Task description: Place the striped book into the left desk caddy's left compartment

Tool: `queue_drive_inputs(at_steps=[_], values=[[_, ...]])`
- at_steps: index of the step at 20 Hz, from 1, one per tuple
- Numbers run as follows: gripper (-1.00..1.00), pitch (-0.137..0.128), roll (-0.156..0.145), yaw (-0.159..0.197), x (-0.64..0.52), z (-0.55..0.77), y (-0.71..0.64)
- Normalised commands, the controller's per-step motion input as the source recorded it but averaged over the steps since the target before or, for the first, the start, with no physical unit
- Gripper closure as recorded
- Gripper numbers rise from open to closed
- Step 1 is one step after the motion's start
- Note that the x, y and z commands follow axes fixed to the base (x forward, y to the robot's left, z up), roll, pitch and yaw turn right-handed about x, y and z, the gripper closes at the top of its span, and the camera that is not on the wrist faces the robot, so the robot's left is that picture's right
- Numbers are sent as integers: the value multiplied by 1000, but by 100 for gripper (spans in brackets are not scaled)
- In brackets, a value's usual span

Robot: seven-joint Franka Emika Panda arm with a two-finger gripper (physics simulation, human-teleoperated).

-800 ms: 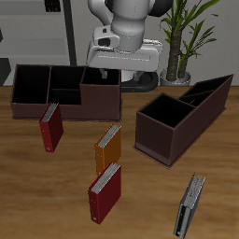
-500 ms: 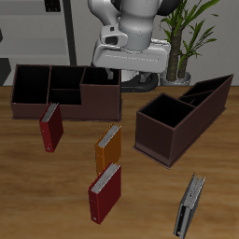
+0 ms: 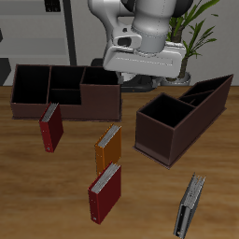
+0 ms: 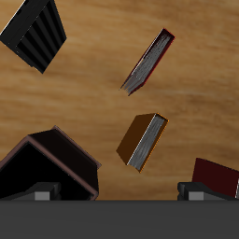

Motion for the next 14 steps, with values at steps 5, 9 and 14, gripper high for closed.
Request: queue_drive_inputs(at_steps=[5, 9, 14], values=[[-100, -24, 30, 13, 422, 94, 308], [-100, -16, 44, 2, 269, 47, 277], [-100, -44, 53, -79, 382, 160, 259]])
